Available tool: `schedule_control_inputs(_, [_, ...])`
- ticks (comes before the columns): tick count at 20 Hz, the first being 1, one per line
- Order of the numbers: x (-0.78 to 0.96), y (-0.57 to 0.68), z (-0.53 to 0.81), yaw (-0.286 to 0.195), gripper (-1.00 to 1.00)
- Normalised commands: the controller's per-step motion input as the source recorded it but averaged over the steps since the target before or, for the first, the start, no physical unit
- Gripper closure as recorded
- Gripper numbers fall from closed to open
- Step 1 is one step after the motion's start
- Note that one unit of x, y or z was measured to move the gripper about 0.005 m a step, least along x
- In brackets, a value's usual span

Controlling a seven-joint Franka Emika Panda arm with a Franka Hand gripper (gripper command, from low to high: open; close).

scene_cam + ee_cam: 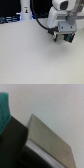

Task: Open the kcup holder, insert the kcup into the holder, and close the kcup holder

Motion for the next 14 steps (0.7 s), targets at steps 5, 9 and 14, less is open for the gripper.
schedule_control_inputs(5, [-0.78, 0.52, 0.01, 0.058, -1.00])
schedule_control_inputs(9, [-0.91, 0.45, -0.03, 0.042, -1.00])
schedule_control_inputs(14, [-0.94, 0.40, -0.02, 0.053, -1.00])
